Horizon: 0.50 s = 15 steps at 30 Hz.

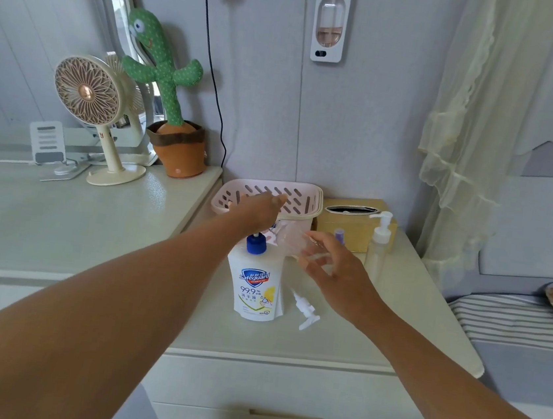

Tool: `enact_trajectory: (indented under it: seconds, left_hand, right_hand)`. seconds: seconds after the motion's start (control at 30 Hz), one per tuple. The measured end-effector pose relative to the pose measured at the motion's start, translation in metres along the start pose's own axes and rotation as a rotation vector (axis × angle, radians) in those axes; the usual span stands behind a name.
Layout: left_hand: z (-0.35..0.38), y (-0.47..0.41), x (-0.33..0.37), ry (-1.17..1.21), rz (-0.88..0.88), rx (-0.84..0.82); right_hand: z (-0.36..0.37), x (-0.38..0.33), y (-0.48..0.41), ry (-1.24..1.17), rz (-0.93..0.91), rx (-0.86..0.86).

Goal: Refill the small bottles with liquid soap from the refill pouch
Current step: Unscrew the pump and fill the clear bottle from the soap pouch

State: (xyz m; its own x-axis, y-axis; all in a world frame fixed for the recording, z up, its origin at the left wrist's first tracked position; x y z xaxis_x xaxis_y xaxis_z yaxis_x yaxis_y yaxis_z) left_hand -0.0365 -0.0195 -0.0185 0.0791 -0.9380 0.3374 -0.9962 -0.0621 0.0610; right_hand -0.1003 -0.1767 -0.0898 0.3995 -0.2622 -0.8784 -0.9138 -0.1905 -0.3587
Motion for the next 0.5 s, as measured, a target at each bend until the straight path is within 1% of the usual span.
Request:
enact_trajectory:
  seconds: [0.1,0.2,0.27,0.33,0.37,0.5]
  left_hand:
    - [0.012,0.0,-0.004,0.03,0.004,0.026]
    - [0.012,0.007,0.0,0.03,0.019,-0.015]
    - [0.01,0.006,0.0,0.08,-0.006,-0.031]
    - [0.004,0.008,0.001,0.099,-0.033,-0.011]
    - [0.001,0.007,0.001,0.092,-0.012,0.004]
    - [-0.005,0.007,0.001,0.071,0.055,-0.04]
  right_hand:
    - [0.002,0.006,0.003,0.007,-0.008,-0.011]
    - [0.004,0.009,0.006,0.018,-0.012,-0.01]
    - [0.005,0.009,0.006,0.007,-0.005,-0.002]
    - [0.005,0.008,0.004,-0.014,0.0,0.006]
    - [0.005,0.007,0.003,-0.027,-0.001,0.012]
    - [0.005,0.004,0.001,-0.035,-0.004,0.018]
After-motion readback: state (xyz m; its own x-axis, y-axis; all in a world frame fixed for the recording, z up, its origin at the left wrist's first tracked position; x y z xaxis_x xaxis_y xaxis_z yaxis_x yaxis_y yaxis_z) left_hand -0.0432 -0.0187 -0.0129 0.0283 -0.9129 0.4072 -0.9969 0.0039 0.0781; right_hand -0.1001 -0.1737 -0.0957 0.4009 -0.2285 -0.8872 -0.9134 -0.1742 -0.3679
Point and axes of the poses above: each hand's wrist, its own y-axis away from the middle knuckle, its own z-axis out of the palm, x = y × z, the point moved 2 cm from there along -y, towards the middle knuckle, and after that the axes turned 15 degrees about -y, right-handed, at the moved point
